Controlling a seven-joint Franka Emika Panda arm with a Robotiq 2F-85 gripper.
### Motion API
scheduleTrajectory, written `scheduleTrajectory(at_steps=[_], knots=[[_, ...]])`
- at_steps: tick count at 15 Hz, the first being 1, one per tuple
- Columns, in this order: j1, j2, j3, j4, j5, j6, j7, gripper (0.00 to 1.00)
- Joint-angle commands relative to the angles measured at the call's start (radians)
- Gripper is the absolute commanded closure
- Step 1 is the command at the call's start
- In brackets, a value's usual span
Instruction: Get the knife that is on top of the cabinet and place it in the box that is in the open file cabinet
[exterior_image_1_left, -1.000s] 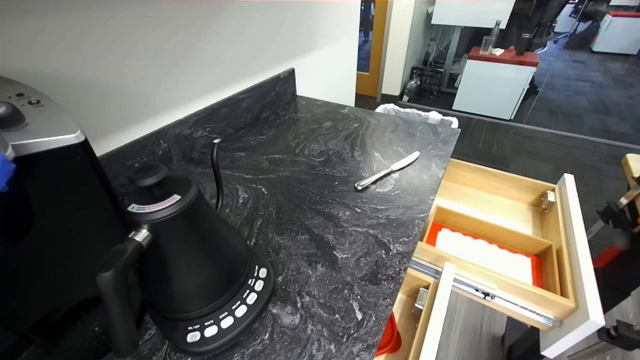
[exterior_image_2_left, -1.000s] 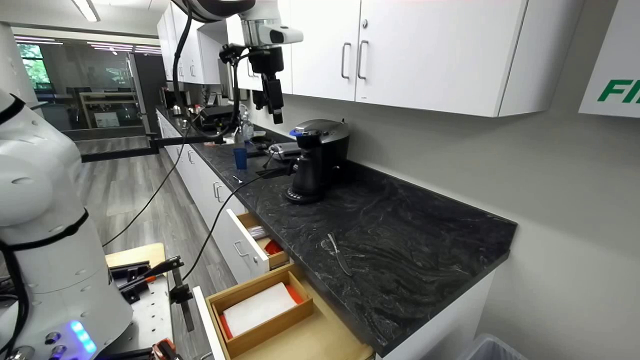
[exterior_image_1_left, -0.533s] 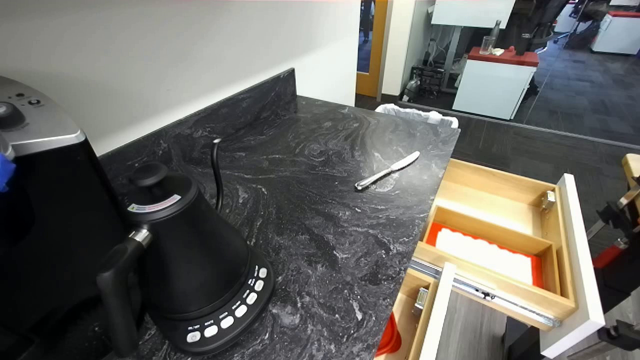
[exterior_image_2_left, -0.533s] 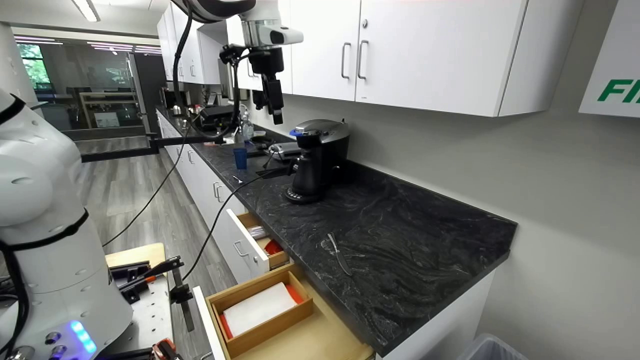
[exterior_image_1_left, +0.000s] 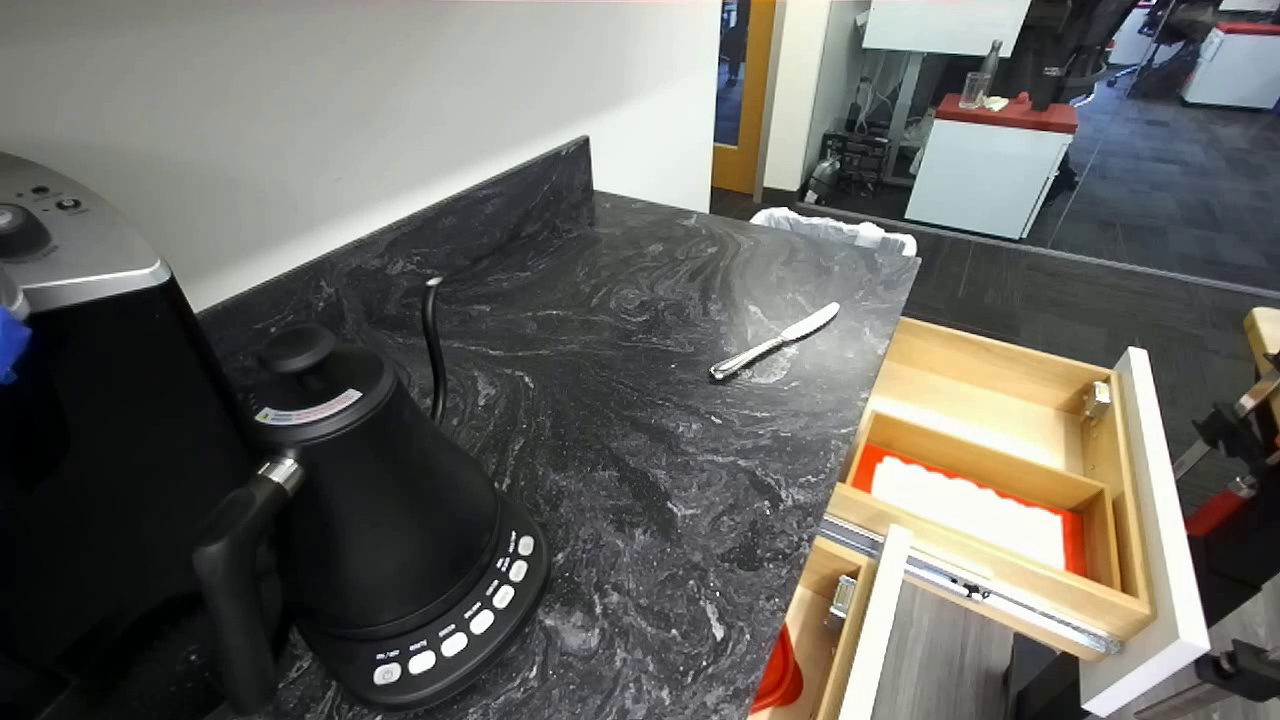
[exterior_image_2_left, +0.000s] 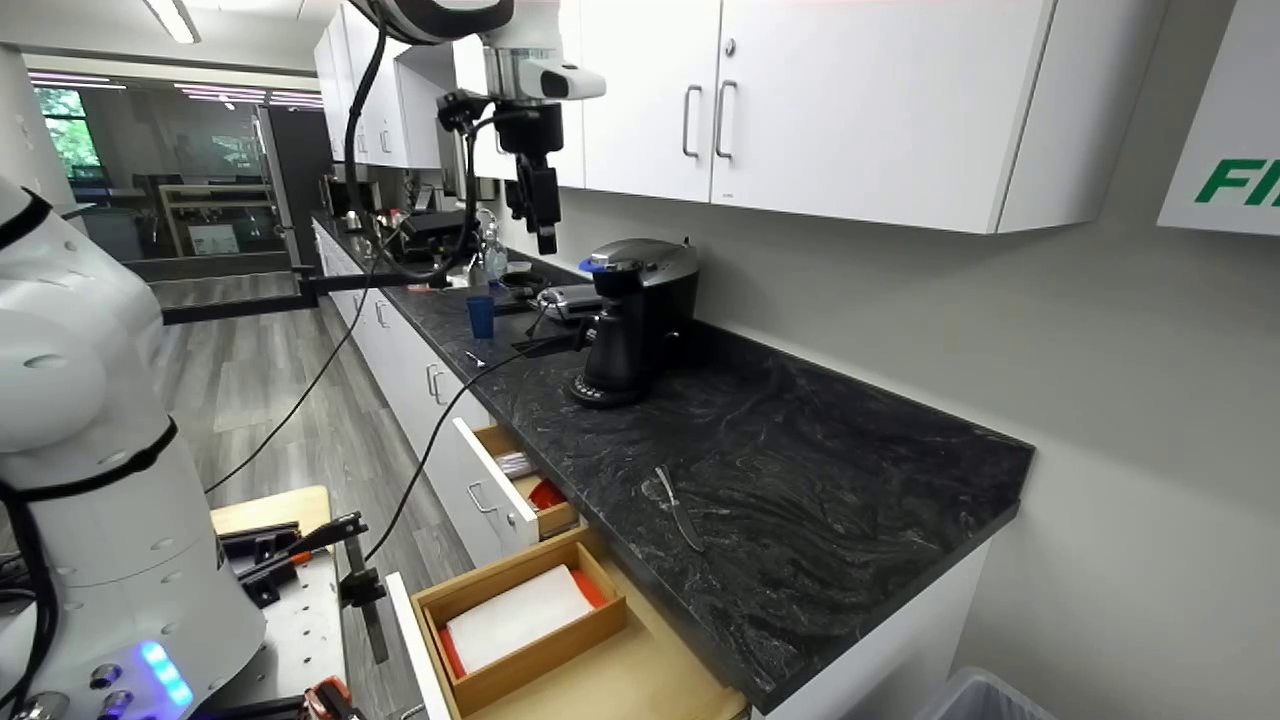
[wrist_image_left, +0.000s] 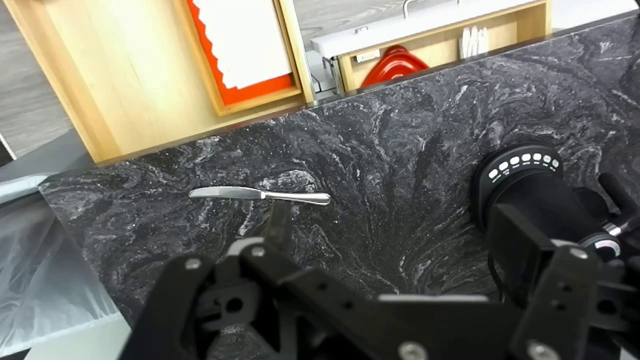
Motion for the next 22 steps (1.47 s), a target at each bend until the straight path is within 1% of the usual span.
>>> scheduleTrajectory(at_steps=[1, 3, 6, 14, 16, 17, 22], knots=[[0.005, 0.007, -0.007, 0.008, -0.008, 0.015, -0.052, 0.00], [0.000, 0.003, -0.001, 0.001, -0.028, 0.055, -0.059, 0.00], [0.003, 0.000, -0.003, -0.006, -0.022, 0.099, -0.065, 0.00], [-0.005, 0.006, 0.003, 0.013, -0.039, 0.028, -0.031, 0.00], [-0.011, 0.004, 0.008, 0.015, -0.037, 0.005, 0.002, 0.00], [0.001, 0.007, -0.002, 0.002, -0.024, 0.047, -0.040, 0.00], [0.000, 0.007, -0.001, 0.002, -0.024, 0.032, -0.025, 0.00]])
